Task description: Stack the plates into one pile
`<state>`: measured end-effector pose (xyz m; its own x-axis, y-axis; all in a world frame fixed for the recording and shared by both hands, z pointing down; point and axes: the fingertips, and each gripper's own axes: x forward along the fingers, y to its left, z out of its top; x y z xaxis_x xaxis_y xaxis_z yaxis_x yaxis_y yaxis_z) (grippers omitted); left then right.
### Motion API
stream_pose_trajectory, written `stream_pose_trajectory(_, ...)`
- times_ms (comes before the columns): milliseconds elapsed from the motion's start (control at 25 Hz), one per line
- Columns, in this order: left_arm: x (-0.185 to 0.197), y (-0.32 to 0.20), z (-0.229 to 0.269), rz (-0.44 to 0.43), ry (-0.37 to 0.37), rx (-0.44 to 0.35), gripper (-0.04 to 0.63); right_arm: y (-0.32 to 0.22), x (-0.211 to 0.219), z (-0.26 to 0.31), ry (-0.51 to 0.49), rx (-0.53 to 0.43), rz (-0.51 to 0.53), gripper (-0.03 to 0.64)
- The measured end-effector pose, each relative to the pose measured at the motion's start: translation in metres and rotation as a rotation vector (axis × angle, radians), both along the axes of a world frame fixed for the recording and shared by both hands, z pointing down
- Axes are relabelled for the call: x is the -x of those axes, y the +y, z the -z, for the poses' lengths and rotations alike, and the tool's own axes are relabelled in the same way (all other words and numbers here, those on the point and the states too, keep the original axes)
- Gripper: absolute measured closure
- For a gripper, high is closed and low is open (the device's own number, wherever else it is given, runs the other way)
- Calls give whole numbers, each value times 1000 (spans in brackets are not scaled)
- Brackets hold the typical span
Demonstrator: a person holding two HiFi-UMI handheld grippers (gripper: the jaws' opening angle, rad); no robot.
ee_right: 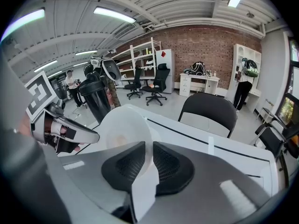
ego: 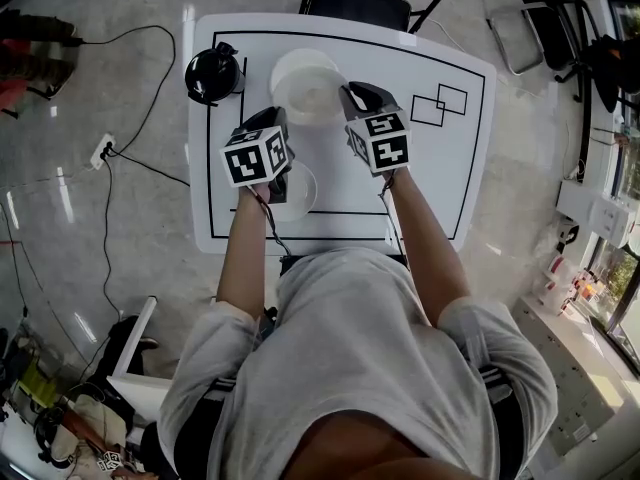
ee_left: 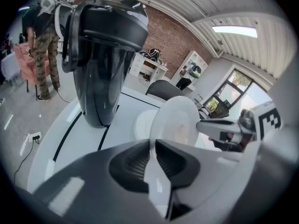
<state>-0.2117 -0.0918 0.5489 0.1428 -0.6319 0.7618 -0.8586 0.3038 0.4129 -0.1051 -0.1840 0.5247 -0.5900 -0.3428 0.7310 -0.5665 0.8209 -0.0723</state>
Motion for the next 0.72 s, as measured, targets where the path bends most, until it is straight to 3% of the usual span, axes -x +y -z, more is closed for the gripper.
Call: stream_pose_trajectory(720, 14, -17, -25, 16, 18, 26, 558, -24, 18, -35, 22, 51, -3, 557)
